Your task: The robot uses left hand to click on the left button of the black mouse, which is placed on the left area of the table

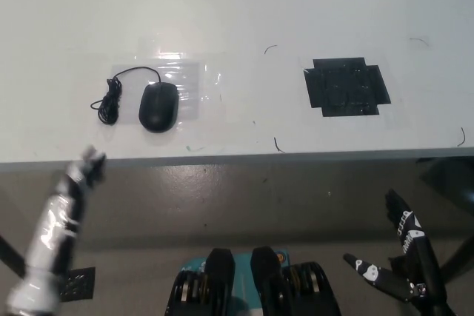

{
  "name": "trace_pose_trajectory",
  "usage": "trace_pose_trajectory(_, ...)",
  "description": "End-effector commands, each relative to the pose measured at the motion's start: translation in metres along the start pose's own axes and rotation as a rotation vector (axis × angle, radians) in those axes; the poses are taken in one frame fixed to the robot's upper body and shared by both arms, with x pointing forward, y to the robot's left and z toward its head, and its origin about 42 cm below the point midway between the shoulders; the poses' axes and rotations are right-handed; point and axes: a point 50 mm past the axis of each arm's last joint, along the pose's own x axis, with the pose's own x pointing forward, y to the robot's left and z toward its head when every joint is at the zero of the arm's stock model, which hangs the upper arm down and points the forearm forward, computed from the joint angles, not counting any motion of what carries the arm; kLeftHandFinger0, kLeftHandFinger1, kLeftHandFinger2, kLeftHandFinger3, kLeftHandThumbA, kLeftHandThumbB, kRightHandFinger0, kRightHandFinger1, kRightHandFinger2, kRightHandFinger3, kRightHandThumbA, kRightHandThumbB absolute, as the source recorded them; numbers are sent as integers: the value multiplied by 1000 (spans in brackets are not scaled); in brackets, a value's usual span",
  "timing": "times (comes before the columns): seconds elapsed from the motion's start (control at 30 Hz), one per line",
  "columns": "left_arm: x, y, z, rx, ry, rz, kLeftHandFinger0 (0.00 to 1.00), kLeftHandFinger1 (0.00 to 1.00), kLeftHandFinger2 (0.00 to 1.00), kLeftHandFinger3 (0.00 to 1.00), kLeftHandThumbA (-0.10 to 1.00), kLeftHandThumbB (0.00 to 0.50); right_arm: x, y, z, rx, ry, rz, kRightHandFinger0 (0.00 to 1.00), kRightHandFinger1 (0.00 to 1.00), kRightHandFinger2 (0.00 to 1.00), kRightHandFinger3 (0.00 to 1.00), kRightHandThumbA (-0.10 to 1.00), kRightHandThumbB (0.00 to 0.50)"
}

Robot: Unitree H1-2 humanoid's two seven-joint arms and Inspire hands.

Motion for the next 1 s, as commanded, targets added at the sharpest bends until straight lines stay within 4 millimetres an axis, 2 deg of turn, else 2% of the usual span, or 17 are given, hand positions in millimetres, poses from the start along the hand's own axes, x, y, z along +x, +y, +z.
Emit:
trace_pose_trajectory(0.0, 62, 65, 78, 104, -184, -117, 643, 442, 521, 1000, 1000, 344, 7, -2, 15, -12, -121, 3, 1000, 1000, 1000, 1000, 1000, 183)
trace_pose_trajectory(0.03, 75, 75, 89, 125, -193, -144, 443, 304, 454, 1000, 1000, 365, 7, -4, 15, -14, -120, 5, 1000, 1000, 1000, 1000, 1000, 174)
trace_pose_trajectory(0.07, 87, 84, 98, 139, -192, -167, 362, 260, 433, 1000, 1000, 367, 7, -5, 15, -13, -120, 8, 1000, 1000, 1000, 1000, 1000, 173)
trace_pose_trajectory(0.1, 104, 93, 109, 167, -215, -187, 196, 179, 347, 1000, 1000, 348, 7, -5, 15, -13, -121, 6, 1000, 1000, 1000, 1000, 1000, 163)
trace_pose_trajectory(0.17, 133, 107, 130, 251, -233, -217, 26, 11, 170, 1000, 1000, 306, 8, -6, 15, -10, -121, 3, 1000, 1000, 1000, 1000, 1000, 165)
trace_pose_trajectory(0.2, 141, 110, 135, 278, -237, -223, 5, 2, 157, 1000, 1000, 305, 9, -6, 15, -8, -121, 2, 1000, 1000, 1000, 1000, 1000, 164)
trace_pose_trajectory(0.23, 153, 113, 144, 306, -247, -243, 0, 0, 25, 1000, 1000, 282, 10, -6, 15, -7, -122, 2, 1000, 1000, 1000, 1000, 1000, 159)
trace_pose_trajectory(0.27, 168, 115, 153, 339, -275, -268, 0, 0, 5, 1000, 1000, 225, 10, -6, 15, -12, -121, 2, 1000, 1000, 1000, 1000, 1000, 139)
trace_pose_trajectory(0.4, 206, 111, 174, 407, -254, -328, 0, 0, 0, 1000, 1000, 110, 8, -6, 13, -18, -115, -1, 1000, 1000, 1000, 1000, 1000, 125)
trace_pose_trajectory(0.47, 229, 104, 183, 377, -181, -384, 179, 0, 0, 1000, 1000, 188, 7, -6, 13, -20, -113, -4, 1000, 1000, 1000, 1000, 1000, 122)
trace_pose_trajectory(0.53, 249, 98, 188, 421, -109, -429, 170, 0, 0, 1000, 1000, 252, 7, -6, 13, -22, -113, -4, 1000, 1000, 1000, 1000, 1000, 125)
trace_pose_trajectory(0.57, 259, 97, 187, 426, -71, -461, 7, 0, 0, 1000, 1000, 277, 7, -6, 13, -17, -113, -4, 1000, 1000, 1000, 1000, 1000, 128)
trace_pose_trajectory(0.63, 280, 92, 183, 446, 7, -528, 0, 0, 2, 1000, 1000, 269, 7, -6, 13, -14, -113, -1, 1000, 1000, 1000, 1000, 1000, 136)
trace_pose_trajectory(0.7, 299, 87, 178, 535, 92, -600, 0, 0, 10, 1000, 1000, 208, 7, -6, 13, -16, -112, -4, 1000, 1000, 1000, 1000, 1000, 140)
trace_pose_trajectory(0.8, 326, 78, 167, 636, 227, -718, 1, 31, 184, 1000, 1000, 169, 4, -5, 12, -19, -108, -5, 1000, 1000, 1000, 1000, 1000, 138)
trace_pose_trajectory(0.87, 336, 73, 162, 692, 248, -765, 172, 82, 281, 1000, 1000, 137, 4, -5, 13, -18, -110, -7, 1000, 1000, 1000, 1000, 1000, 136)
trace_pose_trajectory(0.97, 351, 65, 152, 710, 347, -793, 3, 4, 243, 1000, 1000, 177, 3, -5, 13, -28, -112, -5, 1000, 1000, 1000, 1000, 1000, 123)
